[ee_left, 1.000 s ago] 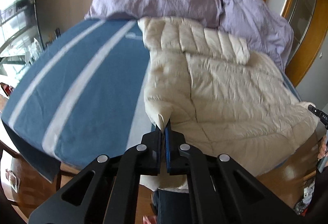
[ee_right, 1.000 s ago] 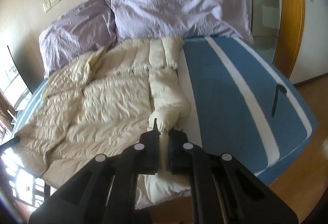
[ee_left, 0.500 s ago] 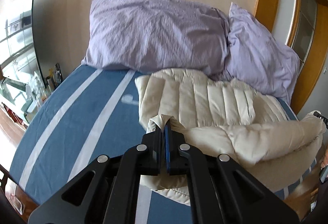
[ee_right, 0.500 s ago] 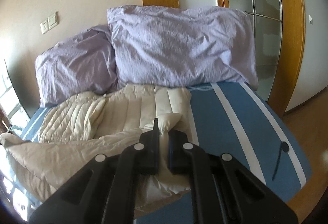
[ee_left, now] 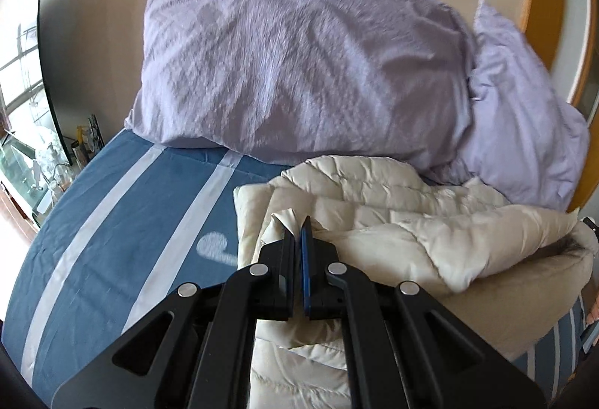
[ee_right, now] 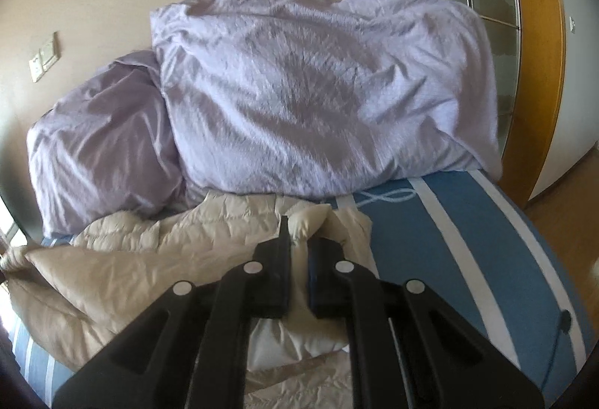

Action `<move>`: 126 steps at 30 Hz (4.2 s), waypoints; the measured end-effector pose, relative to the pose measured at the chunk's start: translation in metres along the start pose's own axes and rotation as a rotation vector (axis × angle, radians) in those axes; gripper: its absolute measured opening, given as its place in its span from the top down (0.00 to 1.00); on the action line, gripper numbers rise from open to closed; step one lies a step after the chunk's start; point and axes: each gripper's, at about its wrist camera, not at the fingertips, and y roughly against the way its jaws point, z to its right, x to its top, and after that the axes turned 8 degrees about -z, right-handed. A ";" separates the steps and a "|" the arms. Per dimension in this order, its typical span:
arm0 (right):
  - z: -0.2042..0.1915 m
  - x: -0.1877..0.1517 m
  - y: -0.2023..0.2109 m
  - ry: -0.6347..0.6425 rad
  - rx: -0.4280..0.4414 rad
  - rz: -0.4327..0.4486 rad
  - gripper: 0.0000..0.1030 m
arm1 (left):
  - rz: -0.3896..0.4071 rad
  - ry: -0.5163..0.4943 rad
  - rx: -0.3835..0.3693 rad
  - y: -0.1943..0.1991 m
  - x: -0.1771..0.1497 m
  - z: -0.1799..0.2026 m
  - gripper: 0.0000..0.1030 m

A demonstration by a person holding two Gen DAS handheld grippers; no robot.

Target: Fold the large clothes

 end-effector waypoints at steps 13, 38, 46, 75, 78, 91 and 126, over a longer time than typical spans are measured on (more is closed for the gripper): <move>0.015 0.019 -0.085 -0.217 0.088 -0.083 0.32 | -0.093 0.081 -0.013 -0.078 0.041 0.009 0.86; -0.020 0.013 -0.025 -0.049 0.046 -0.017 0.23 | -0.001 0.011 0.015 -0.018 0.032 0.023 0.25; -0.047 0.003 -0.072 0.103 -0.073 -0.029 0.19 | -0.028 -0.061 0.057 -0.056 0.026 0.054 0.25; -0.033 -0.018 -0.158 0.116 -0.175 -0.225 0.14 | -0.120 -0.013 0.161 -0.136 0.012 0.026 0.20; -0.031 -0.019 -0.163 0.117 -0.181 -0.244 0.13 | -0.135 -0.009 0.156 -0.142 0.013 0.022 0.19; -0.017 -0.013 -0.178 0.082 -0.162 -0.296 0.11 | -0.183 0.024 0.113 -0.160 0.023 0.002 0.16; 0.094 -0.096 -0.077 -0.260 0.203 -0.419 0.44 | -0.269 0.292 -0.122 -0.074 -0.057 -0.063 0.32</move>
